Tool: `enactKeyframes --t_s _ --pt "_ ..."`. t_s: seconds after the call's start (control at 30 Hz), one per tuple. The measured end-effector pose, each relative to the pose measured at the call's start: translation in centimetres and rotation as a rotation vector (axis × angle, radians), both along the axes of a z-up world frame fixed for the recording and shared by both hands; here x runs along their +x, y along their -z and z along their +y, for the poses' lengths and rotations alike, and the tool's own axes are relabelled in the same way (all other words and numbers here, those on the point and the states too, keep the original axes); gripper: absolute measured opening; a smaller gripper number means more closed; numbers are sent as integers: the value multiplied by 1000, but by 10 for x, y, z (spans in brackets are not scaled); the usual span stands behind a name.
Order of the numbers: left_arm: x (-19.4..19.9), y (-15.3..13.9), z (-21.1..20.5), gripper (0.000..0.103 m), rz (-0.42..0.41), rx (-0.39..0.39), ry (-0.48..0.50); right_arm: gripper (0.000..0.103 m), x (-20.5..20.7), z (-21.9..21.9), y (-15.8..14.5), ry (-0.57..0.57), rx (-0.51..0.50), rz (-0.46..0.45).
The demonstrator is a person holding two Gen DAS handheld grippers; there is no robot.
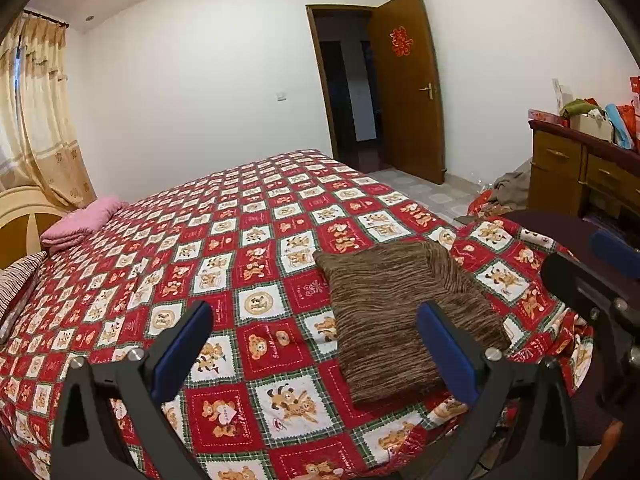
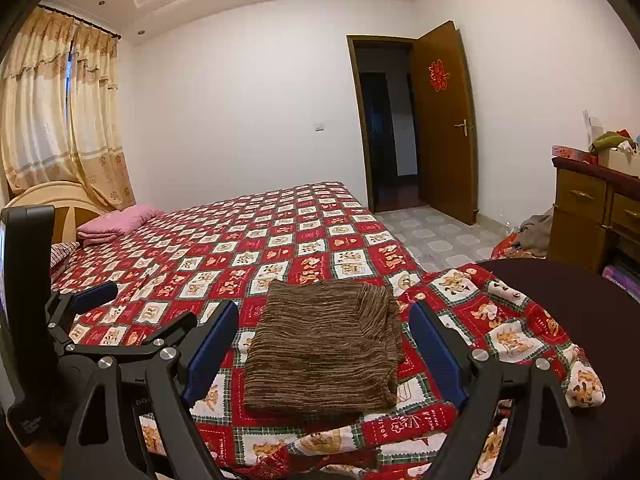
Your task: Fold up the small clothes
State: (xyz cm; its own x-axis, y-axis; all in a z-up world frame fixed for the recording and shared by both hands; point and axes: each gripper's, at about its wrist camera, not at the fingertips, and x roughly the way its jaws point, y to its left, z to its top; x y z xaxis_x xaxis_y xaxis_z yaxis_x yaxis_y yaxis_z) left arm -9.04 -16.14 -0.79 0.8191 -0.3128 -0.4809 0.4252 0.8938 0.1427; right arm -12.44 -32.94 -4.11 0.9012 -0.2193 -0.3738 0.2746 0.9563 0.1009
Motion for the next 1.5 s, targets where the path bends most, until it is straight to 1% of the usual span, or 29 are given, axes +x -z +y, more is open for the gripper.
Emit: enactKeyframes --t_s 0.57,1.5 --pt "0 0 0 103 -8 5 -8 88 0 -1 0 5 9 -4" --pt "2 1 3 103 3 3 -4 88 0 -3 2 11 20 0"
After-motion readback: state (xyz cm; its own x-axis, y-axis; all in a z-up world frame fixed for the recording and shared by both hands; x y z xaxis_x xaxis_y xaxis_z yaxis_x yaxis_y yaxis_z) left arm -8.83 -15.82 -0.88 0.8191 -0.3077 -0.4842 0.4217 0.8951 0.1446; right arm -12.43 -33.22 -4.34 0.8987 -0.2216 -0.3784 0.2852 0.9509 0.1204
